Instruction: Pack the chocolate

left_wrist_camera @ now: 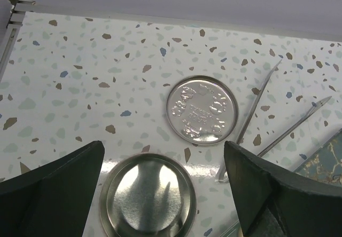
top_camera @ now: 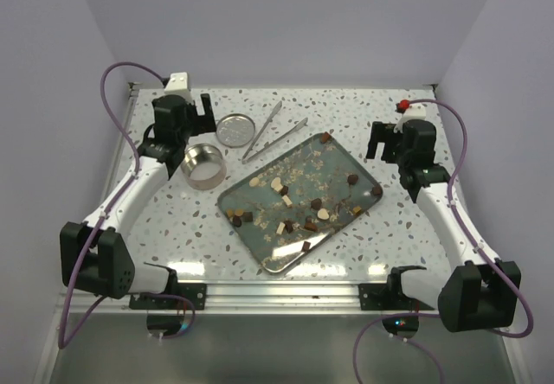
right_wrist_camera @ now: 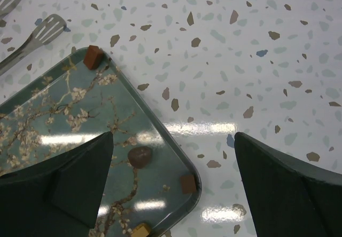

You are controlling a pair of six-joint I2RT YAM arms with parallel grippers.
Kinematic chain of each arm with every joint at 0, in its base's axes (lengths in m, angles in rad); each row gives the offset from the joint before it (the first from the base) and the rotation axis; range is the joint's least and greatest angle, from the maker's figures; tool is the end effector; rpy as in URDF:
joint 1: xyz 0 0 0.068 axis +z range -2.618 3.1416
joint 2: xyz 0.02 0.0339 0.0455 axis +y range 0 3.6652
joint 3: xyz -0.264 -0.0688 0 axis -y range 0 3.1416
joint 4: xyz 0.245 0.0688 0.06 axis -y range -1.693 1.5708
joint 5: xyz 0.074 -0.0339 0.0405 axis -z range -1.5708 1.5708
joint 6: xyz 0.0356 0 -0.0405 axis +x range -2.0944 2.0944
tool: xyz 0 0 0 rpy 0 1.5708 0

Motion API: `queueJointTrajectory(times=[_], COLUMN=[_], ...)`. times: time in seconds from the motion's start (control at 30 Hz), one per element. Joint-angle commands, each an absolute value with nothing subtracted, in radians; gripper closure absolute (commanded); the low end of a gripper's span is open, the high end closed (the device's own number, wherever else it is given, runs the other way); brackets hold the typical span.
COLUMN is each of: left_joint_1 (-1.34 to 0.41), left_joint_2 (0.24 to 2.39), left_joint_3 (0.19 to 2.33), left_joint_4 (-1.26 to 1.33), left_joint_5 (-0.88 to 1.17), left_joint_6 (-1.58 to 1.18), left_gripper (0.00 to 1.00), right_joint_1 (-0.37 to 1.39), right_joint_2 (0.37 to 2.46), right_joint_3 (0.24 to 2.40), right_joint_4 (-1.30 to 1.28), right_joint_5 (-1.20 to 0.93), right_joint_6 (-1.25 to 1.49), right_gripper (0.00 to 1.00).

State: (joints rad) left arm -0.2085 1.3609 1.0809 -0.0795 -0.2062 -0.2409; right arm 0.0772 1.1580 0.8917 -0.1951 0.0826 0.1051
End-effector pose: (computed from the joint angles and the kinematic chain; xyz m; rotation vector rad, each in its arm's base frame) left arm 0.3135 -0.0589 0.3234 -0.1685 1.9163 -0.1025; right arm 0.2637 0.0175 0.3000 0.0803 2.0291 0.0309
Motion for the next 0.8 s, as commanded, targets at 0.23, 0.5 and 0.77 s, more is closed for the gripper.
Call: queueJointTrajectory(times=[0.23,0.5,0.77], left_joint_1=[-0.235,-0.273,-0.359], left_joint_2=[1.385,1.437,1.618], left_joint_3=[1.149,1.178,1.259], left_joint_4=[-0.091,-0.081,-0.132], left_joint_5=[-0.206,-0.031,0.227], left_joint_6=[-0.173,-0.074,-0.006], left_gripper=[0.0,0.02,0.02], right_joint_1=[0.077,0.075,0.075], right_joint_2=[1.173,1.18,1.19], right_joint_3=[0.94,0.936,0.939], right_joint_4=[-0.156,-0.147,-0.144], right_joint_5=[0.077,0.069,0.049], right_joint_6=[0.127,0.143,0.163], right_gripper=[0.01,0.02,0.01])
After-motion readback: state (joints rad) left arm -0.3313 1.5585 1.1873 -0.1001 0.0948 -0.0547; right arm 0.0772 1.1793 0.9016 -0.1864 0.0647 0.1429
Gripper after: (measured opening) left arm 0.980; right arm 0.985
